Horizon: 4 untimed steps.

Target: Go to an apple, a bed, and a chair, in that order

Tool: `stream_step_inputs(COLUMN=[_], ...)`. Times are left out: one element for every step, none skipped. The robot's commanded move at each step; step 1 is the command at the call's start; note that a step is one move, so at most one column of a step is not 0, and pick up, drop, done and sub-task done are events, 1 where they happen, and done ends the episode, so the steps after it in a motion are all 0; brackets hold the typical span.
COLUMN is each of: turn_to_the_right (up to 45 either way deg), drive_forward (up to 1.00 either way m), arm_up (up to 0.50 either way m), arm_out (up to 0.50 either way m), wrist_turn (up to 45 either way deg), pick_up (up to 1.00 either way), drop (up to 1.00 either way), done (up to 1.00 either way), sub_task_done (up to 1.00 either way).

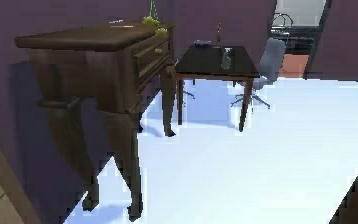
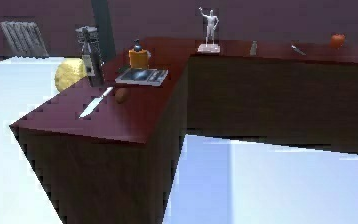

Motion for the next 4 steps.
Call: stream_step_inputs(turn_to_the_right=[18.0, 0.0, 30.0, 0.0], drive_forward=[0.00, 0.75, 0.00, 1.00], arm_up=[0.00, 0.00, 0.00, 0.00], arm_out=[0.00, 0.00, 0.00, 0.00], wrist_turn=[0.0, 0.0, 0.0, 0.0], pick_up=[0.00, 0.00, 0.00, 0.00], drop=[0.00, 0.00, 0.00, 0.00], done=[0.00, 0.00, 0.00, 0.00], sub_task_done=[0.00, 0.00, 0.00, 0.00])
